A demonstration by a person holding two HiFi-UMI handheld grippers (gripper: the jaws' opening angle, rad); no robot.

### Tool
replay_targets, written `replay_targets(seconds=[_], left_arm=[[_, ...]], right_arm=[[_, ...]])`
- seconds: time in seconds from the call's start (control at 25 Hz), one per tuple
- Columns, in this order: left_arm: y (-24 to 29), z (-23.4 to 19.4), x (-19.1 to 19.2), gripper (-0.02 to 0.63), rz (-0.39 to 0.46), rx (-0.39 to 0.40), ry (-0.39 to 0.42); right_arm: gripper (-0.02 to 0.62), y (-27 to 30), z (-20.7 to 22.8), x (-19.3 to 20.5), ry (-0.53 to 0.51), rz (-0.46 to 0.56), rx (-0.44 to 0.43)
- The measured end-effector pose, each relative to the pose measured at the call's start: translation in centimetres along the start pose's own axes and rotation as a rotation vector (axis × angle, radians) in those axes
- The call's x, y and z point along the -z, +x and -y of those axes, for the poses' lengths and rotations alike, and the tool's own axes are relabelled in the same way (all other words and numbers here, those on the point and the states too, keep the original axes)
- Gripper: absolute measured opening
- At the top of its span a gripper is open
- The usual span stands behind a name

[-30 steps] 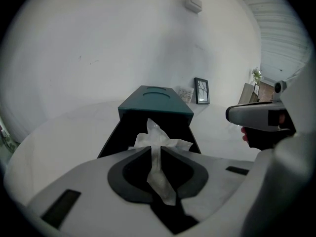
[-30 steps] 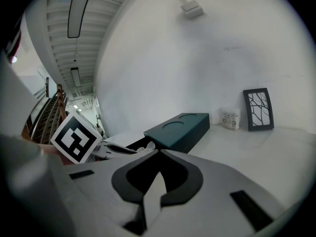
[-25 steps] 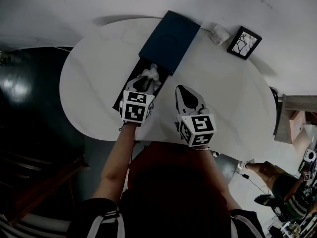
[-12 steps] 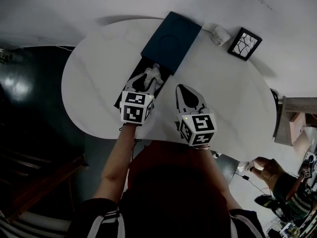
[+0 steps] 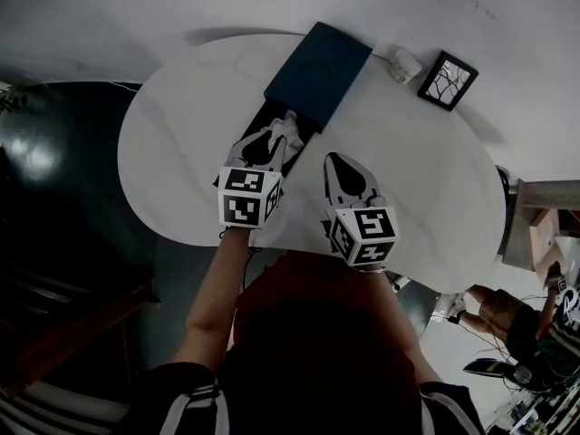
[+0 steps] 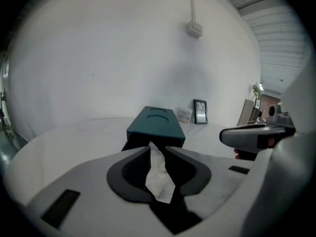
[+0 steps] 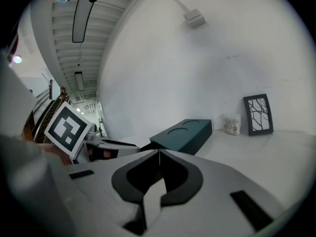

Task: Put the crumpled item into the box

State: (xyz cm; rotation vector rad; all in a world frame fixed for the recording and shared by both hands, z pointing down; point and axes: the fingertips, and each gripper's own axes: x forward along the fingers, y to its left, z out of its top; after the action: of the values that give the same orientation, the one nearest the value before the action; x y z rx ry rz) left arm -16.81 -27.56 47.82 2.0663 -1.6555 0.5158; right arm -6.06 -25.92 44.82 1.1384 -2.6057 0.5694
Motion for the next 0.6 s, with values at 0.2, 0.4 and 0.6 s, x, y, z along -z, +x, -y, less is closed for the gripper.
replay_targets(seconds=[0.2, 0.4, 0.6], left_arm=[[-1.4, 0.2, -0.5, 0.101, 0.045, 0.007, -0.024], [-3.0, 0.3, -0.7, 0.084, 0.076, -0.002, -0.036], [-4.5, 0.7, -0.7, 0.064, 0.098, -0.008, -0.033]], right_arm=[[0.015, -0.6, -0.6, -0.2, -0.004, 0.015, -0.005], [0.015, -1.4, -1.1, -0.7, -0.009, 0.037, -0.005], [0.015, -2.2, -1.6, -0.9, -0.017, 0.05, -0.008]])
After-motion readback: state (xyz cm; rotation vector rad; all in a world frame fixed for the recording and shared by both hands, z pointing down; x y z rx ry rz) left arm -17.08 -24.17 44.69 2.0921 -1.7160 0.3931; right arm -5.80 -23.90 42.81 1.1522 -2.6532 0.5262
